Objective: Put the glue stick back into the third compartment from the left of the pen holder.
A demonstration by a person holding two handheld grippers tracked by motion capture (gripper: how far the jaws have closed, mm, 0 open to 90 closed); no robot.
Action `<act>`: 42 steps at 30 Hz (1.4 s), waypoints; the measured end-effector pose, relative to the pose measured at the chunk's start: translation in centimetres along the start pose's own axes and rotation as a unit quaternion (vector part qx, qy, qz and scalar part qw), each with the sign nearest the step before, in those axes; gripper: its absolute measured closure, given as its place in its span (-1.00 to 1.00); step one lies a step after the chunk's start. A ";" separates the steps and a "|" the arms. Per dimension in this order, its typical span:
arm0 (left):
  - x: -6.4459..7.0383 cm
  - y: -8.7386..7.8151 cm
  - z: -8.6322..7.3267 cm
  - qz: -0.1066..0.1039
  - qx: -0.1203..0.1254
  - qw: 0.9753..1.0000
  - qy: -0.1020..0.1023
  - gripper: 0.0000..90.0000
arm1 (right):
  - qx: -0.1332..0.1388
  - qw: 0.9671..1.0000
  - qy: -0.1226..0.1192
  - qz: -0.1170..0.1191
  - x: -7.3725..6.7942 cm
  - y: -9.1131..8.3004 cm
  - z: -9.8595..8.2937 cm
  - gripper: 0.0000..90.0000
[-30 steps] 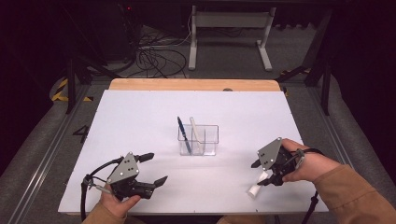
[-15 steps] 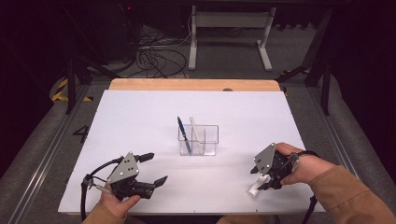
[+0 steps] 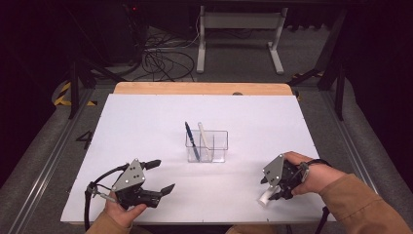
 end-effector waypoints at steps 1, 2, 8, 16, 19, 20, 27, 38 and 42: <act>0.0 0.0 0.0 0.001 0.000 1.000 0.001 -0.62 | -0.001 1.000 -0.001 -0.001 0.0 0.0 0.0 0.01; 0.0 0.0 0.0 0.001 0.000 1.000 0.001 -0.62 | -0.002 1.000 0.001 0.001 0.0 0.1 0.0 0.02; 0.0 0.0 0.0 0.001 -0.001 1.000 0.003 -0.62 | -0.013 1.000 -0.004 0.006 0.1 0.4 -0.1 0.05; 0.0 0.0 -0.1 0.001 -0.001 1.000 0.005 -0.62 | -0.034 0.999 -0.008 0.018 0.2 1.0 -0.3 0.11; -0.1 0.0 -0.1 0.001 -0.001 1.000 0.004 -0.62 | -0.037 0.999 -0.009 0.021 0.3 1.3 -0.4 0.13; -0.1 0.0 -0.1 0.002 -0.001 1.000 0.004 -0.62 | -0.039 0.999 -0.009 0.020 0.3 1.3 -0.4 0.14; 0.0 0.1 -0.1 0.001 -0.001 1.000 0.005 -0.62 | -0.048 0.998 -0.014 0.026 0.3 1.7 -0.3 0.20; 0.0 0.0 -0.1 0.001 -0.001 1.000 0.004 -0.62 | -0.065 0.997 -0.038 0.026 0.5 2.1 -0.2 0.25; 0.0 0.1 -0.1 0.000 -0.002 1.000 0.003 -0.62 | -0.067 0.996 -0.042 0.029 0.6 2.2 -0.2 0.27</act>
Point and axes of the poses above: each handheld gripper's, and its own axes: y roughly forward along the jaws, z roughly out of its top, x roughly to its right, the point moved 2 cm from there along y, roughly forward along the jaws, and after that the axes turned 15 degrees about z, right-handed, at the moved point
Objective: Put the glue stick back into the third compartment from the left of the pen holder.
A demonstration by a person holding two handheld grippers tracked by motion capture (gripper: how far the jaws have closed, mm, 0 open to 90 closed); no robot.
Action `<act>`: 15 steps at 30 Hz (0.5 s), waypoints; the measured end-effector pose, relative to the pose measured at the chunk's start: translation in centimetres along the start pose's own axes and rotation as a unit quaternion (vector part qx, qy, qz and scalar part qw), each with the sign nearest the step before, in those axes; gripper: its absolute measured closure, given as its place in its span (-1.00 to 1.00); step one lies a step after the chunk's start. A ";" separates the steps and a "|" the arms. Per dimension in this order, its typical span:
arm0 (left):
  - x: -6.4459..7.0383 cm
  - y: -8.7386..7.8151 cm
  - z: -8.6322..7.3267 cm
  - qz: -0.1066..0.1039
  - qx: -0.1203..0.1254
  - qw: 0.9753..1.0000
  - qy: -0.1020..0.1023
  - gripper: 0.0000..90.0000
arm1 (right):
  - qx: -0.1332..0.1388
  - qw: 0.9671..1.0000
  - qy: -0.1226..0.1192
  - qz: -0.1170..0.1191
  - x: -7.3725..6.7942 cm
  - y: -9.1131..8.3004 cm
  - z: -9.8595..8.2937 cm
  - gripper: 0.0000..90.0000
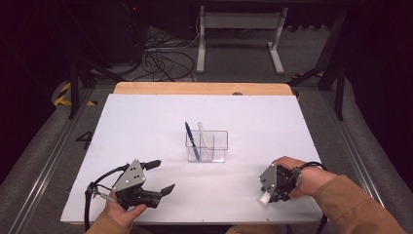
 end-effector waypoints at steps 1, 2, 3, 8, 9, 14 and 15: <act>0.0 0.0 0.0 0.000 0.000 1.000 -0.001 -0.62 | -0.001 1.000 -0.001 -0.001 0.0 0.0 0.0 0.27; 0.0 0.0 0.0 0.000 0.000 1.000 -0.001 -0.62 | -0.005 1.000 0.001 -0.001 0.0 0.0 0.0 0.27; 0.0 0.0 0.0 0.000 0.000 1.000 -0.001 -0.62 | -0.005 1.000 0.001 -0.001 0.0 0.0 0.0 0.27; 0.0 0.0 0.0 -0.001 0.000 1.000 -0.001 -0.62 | -0.005 1.000 -0.007 -0.001 0.1 0.1 0.1 0.28; 0.0 0.0 0.0 -0.001 0.000 1.000 -0.001 -0.62 | -0.008 1.000 -0.009 -0.002 0.1 0.1 0.1 0.29; 0.0 0.0 0.0 0.001 0.001 1.000 0.000 -0.62 | -0.013 1.000 -0.015 -0.002 0.1 0.1 0.2 0.33; 0.0 0.0 0.0 0.001 0.001 1.000 0.000 -0.62 | -0.015 1.000 -0.012 -0.002 0.0 0.0 0.2 0.34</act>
Point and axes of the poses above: each handheld gripper's, and its own axes: y roughly forward along the jaws, z roughly out of its top, x roughly to its right, the point moved 2 cm from there along y, roughly forward along the jaws, and after that the axes turned 15 degrees about z, right-handed, at the moved point
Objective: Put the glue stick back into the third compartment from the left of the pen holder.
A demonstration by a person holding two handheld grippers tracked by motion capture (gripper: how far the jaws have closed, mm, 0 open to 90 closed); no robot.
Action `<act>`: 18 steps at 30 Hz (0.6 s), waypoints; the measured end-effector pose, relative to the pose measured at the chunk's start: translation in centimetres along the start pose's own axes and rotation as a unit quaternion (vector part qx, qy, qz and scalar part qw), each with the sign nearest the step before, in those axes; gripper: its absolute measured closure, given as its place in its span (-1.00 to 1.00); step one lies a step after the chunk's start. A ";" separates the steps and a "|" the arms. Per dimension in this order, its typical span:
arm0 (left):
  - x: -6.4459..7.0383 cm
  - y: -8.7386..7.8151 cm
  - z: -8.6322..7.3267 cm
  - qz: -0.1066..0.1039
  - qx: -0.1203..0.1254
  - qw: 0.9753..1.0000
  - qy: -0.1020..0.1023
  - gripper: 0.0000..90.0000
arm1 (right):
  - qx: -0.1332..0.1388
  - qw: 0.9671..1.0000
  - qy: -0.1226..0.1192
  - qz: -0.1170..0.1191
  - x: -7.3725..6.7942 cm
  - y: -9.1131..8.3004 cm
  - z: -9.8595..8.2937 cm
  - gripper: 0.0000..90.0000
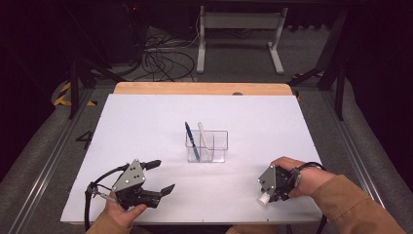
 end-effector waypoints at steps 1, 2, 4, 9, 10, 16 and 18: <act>0.0 0.0 0.0 -0.002 -0.001 1.000 -0.001 -0.62 | 0.000 1.000 -0.003 0.000 0.0 0.0 0.0 0.35; 0.0 0.0 0.0 -0.001 -0.001 1.000 0.000 -0.62 | -0.001 1.000 -0.004 0.001 0.0 0.0 0.0 0.36; 0.0 0.0 0.0 -0.002 -0.001 1.000 -0.001 -0.62 | -0.004 1.000 -0.007 0.002 0.0 0.0 0.0 0.38; 0.0 0.0 0.0 -0.001 -0.001 1.000 -0.001 -0.62 | -0.004 1.000 -0.017 0.002 0.1 0.0 0.1 0.47; 0.0 0.0 0.0 -0.001 -0.001 1.000 -0.001 -0.62 | -0.005 1.000 -0.016 0.004 0.0 0.0 0.1 0.49; 0.0 0.0 0.0 0.000 0.000 1.000 0.000 -0.62 | -0.011 1.000 -0.015 0.006 -0.1 -0.1 0.1 0.53; 0.0 0.0 0.0 0.000 0.000 1.000 0.000 -0.62 | -0.008 1.000 -0.016 0.006 -0.1 0.0 0.2 0.53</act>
Point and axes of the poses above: each handheld gripper's, and its own axes: y roughly forward along the jaws, z roughly out of its top, x roughly to its right, the point moved 2 cm from there along y, roughly forward along the jaws, and after that the axes turned 15 degrees about z, right-handed, at the moved point
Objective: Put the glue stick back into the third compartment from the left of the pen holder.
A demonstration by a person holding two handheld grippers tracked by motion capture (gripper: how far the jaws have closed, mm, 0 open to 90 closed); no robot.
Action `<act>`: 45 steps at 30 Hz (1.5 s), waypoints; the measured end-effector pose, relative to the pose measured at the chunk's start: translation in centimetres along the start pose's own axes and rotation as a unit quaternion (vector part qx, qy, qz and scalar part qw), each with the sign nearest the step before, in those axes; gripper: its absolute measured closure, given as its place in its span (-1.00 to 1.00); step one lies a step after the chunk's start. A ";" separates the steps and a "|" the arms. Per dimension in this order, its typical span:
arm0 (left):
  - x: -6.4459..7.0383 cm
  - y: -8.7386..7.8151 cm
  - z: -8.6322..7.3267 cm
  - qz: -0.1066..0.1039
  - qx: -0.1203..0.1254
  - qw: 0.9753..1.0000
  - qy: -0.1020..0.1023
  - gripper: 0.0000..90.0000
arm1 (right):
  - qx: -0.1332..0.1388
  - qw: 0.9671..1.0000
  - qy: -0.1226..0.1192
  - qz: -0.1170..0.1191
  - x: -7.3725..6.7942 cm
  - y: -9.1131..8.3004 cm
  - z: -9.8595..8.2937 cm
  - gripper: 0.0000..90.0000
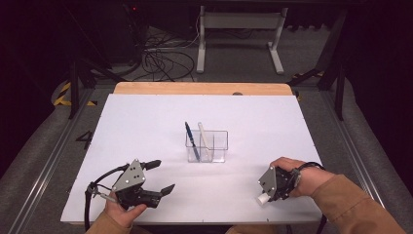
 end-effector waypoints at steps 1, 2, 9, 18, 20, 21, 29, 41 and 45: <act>0.0 0.0 0.0 0.000 0.000 1.000 0.000 -0.62 | 0.000 1.000 0.000 0.000 0.0 0.0 0.0 0.53; 0.0 0.0 0.0 0.000 0.000 1.000 0.000 -0.62 | -0.001 1.000 -0.002 -0.001 0.0 0.0 0.0 0.53; 0.0 0.0 0.0 -0.001 -0.001 1.000 -0.002 -0.62 | 0.004 1.000 -0.003 -0.013 -0.3 -0.6 0.2 0.54; 0.0 0.0 0.0 0.001 0.001 1.000 0.000 -0.62 | 0.064 0.997 0.000 -0.049 -0.9 -3.1 0.6 0.54; -0.1 0.0 0.0 0.000 0.001 1.000 0.000 -0.62 | 0.078 0.995 0.002 -0.056 -1.0 -3.4 0.7 0.54; -0.1 -0.1 0.0 0.000 0.001 1.000 0.000 -0.62 | 0.084 0.995 0.003 -0.059 -1.0 -3.6 0.8 0.54; -0.1 -0.1 0.0 0.002 0.001 1.000 0.000 -0.62 | 0.093 0.993 0.007 -0.067 -1.1 -4.0 0.8 0.54; -0.2 -0.1 0.0 0.003 0.000 1.000 -0.003 -0.62 | 0.229 0.965 0.081 -0.099 -1.2 -5.5 1.9 0.54; -0.2 -0.1 0.0 0.003 0.001 1.000 -0.004 -0.62 | 0.257 0.954 0.095 -0.119 -1.0 -6.0 2.3 0.54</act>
Point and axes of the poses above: each handheld gripper's, and its own axes: y roughly forward along the jaws, z roughly out of its top, x roughly to its right, the point moved 2 cm from there along y, roughly forward along the jaws, and after that the axes turned 15 degrees about z, right-handed, at the moved point
